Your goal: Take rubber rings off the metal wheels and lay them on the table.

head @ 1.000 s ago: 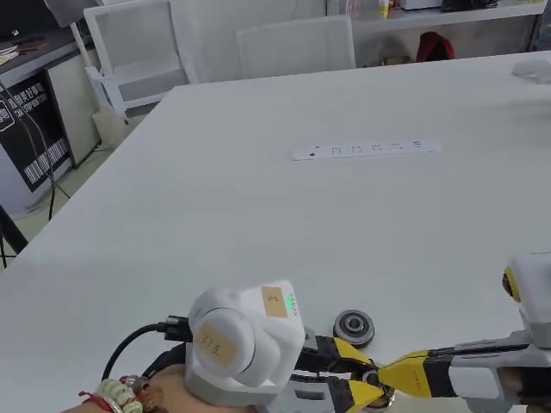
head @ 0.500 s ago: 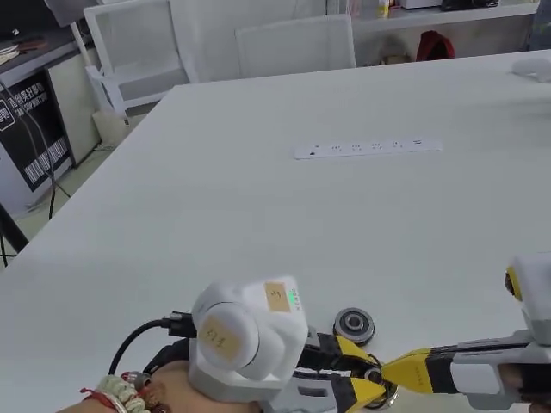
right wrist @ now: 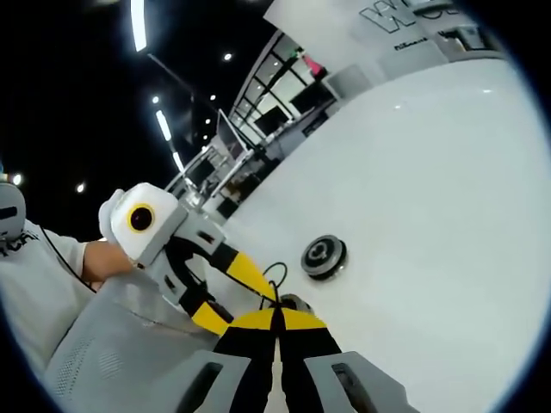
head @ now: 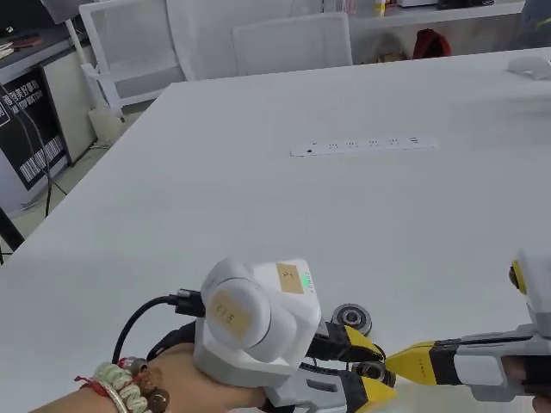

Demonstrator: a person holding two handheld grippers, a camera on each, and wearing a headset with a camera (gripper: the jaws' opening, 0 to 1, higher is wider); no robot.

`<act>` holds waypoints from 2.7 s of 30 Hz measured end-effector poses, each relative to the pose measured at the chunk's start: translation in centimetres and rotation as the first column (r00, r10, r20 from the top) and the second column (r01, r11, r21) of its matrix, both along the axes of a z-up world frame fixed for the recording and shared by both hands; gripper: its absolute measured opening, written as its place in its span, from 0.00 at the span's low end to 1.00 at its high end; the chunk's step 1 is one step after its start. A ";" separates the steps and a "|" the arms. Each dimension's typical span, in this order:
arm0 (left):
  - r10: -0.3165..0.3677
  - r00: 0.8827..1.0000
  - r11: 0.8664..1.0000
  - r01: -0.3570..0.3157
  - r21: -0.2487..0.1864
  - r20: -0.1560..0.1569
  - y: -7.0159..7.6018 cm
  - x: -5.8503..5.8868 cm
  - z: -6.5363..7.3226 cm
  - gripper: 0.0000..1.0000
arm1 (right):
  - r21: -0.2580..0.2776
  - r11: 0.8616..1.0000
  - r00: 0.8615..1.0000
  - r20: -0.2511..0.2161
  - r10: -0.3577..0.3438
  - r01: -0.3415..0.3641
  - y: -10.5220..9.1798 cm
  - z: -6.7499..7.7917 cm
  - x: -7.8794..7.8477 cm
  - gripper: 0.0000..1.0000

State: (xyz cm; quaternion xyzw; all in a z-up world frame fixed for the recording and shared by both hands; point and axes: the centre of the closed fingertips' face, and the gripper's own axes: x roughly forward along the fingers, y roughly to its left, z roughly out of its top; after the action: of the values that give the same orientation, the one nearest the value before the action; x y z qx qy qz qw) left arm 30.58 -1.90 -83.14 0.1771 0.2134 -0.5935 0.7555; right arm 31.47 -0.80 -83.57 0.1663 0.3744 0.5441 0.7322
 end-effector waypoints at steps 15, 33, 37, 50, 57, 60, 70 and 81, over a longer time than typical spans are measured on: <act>-0.084 0.996 0.996 0.082 0.037 0.044 1.8 -0.9 2.7 0.50 | -0.011 1.000 1.000 0.028 -0.012 0.012 -1.2 1.3 -0.1 0.00; 0.051 0.997 0.999 -0.052 0.014 0.049 7.7 -1.5 6.0 0.79 | -0.046 0.999 0.997 0.080 -0.016 0.020 -3.0 3.6 -0.1 0.00; 0.107 0.993 0.994 -0.107 0.006 0.055 9.2 -1.2 6.4 0.82 | -0.072 0.997 0.994 0.105 -0.013 0.020 -3.4 3.9 0.0 0.00; 0.275 0.961 0.961 -0.274 -0.029 0.034 13.8 -2.4 6.5 0.91 | -0.095 0.995 0.990 0.142 0.004 0.009 -4.0 5.4 -0.1 0.00; 0.358 0.933 0.933 -0.358 -0.031 0.019 16.0 -3.1 5.8 0.92 | -0.093 0.996 0.986 0.169 0.012 0.004 -3.8 6.4 0.2 0.00; 0.395 0.919 0.918 -0.394 -0.047 0.015 16.7 -3.2 5.8 0.92 | -0.096 0.995 0.984 0.178 0.021 -0.004 -3.6 6.7 0.1 0.00; 0.441 0.897 0.896 -0.441 -0.052 0.002 18.0 -4.0 5.4 0.92 | -0.102 0.994 0.979 0.201 0.045 -0.024 -3.1 7.7 0.4 0.00; 0.469 0.883 0.882 -0.468 -0.059 0.004 18.5 -4.2 5.2 0.92 | -0.132 0.987 0.971 0.210 0.117 -0.091 -1.1 7.4 0.1 0.00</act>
State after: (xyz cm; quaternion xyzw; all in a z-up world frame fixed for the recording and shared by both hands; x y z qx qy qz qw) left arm 26.34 16.64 -77.90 0.1043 0.2262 -0.3975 0.8832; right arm 31.54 -1.88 -76.20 0.0411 0.3328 0.5729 0.7479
